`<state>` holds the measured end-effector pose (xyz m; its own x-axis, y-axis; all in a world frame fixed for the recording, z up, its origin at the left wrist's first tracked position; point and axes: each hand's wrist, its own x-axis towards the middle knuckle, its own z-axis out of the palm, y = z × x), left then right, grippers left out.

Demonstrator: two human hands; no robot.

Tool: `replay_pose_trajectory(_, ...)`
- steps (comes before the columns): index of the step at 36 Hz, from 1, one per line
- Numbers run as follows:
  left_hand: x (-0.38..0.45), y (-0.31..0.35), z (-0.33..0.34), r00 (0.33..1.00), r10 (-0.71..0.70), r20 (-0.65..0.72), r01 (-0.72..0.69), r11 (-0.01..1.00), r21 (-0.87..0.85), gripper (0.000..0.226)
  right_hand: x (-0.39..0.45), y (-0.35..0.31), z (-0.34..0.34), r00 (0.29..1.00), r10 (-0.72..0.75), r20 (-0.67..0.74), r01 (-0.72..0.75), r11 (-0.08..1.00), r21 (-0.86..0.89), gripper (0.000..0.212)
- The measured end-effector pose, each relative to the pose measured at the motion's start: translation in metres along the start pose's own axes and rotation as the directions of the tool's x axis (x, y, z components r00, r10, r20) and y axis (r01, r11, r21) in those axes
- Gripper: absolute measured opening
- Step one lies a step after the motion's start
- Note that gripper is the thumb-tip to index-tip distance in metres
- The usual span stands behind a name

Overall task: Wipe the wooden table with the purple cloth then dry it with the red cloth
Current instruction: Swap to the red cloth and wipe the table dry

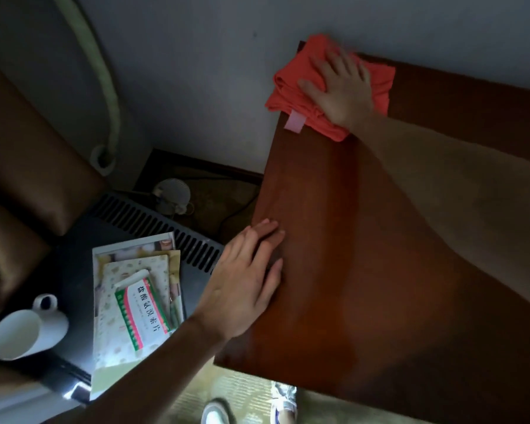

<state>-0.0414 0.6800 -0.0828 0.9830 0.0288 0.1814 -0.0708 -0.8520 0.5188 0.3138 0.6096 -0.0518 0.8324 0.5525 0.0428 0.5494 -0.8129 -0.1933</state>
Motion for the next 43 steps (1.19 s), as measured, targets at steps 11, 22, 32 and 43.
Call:
replay_pose_trajectory(11, -0.04, 0.004, -0.019, 0.81, -0.411, -0.417, 0.353, 0.911, -0.212, 0.028, -0.229, -0.085, 0.018, 0.994, -0.112, 0.005, 0.112, 0.994, -0.014, 0.075)
replay_pose_trajectory(22, -0.063, -0.001, -0.072, 0.88, -0.473, -0.032, 0.422, 0.812, -0.402, 0.06, -0.383, -0.138, 0.005, 0.957, -0.266, 0.116, 0.254, 0.961, 0.11, 0.064)
replay_pose_trajectory(32, -0.006, 0.025, -0.064, 0.915, -0.196, 0.352, 0.138, 0.973, 0.183, 0.063, -0.345, -0.103, -0.041, 0.925, 0.23, 0.301, -0.272, 0.956, 0.105, 0.074)
replay_pose_trajectory(43, 0.02, 0.032, -0.092, 0.772, -0.271, 0.574, 0.229, 0.962, 0.147, 0.041, -0.336, -0.1, -0.063, 0.932, 0.143, 0.333, -0.204, 0.966, 0.156, 0.052)
